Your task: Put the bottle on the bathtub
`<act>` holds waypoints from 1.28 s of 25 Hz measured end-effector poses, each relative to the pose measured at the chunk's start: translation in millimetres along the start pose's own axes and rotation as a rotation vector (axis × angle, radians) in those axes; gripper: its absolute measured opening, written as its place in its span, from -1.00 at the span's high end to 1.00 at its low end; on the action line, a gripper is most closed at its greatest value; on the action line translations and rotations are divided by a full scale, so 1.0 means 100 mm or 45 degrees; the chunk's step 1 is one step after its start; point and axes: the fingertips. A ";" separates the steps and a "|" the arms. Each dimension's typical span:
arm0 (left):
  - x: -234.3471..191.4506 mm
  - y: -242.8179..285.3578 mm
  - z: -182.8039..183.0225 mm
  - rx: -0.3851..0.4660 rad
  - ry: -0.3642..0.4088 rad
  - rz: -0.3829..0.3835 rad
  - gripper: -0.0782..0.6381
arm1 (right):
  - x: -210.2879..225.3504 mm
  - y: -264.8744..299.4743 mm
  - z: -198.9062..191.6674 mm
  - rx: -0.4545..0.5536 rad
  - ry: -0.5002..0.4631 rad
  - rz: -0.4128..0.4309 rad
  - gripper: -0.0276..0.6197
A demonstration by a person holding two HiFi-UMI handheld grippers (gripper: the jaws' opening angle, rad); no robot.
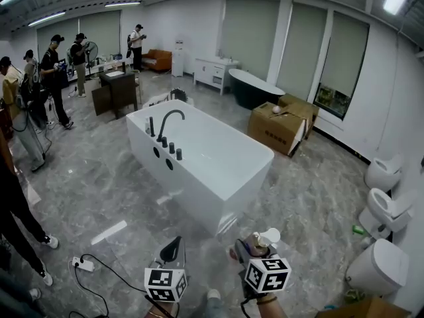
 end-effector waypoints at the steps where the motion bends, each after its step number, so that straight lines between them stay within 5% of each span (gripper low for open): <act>1: -0.02 0.08 -0.01 -0.001 0.004 0.004 0.76 | 0.03 0.08 0.01 -0.002 0.001 0.003 0.23; 22: -0.01 2.17 -0.14 -0.011 0.038 0.025 0.76 | 1.14 1.78 0.47 -0.030 0.007 0.088 0.23; 32: 0.00 2.67 -0.21 -0.015 0.068 0.048 0.76 | 1.45 2.25 0.49 -0.045 0.029 0.121 0.23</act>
Point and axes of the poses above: the fingertips, and each gripper's own axes: y forward along the fingers, x to its right, z out of its top, and after that the axes turned 13 degrees about x, right-handed
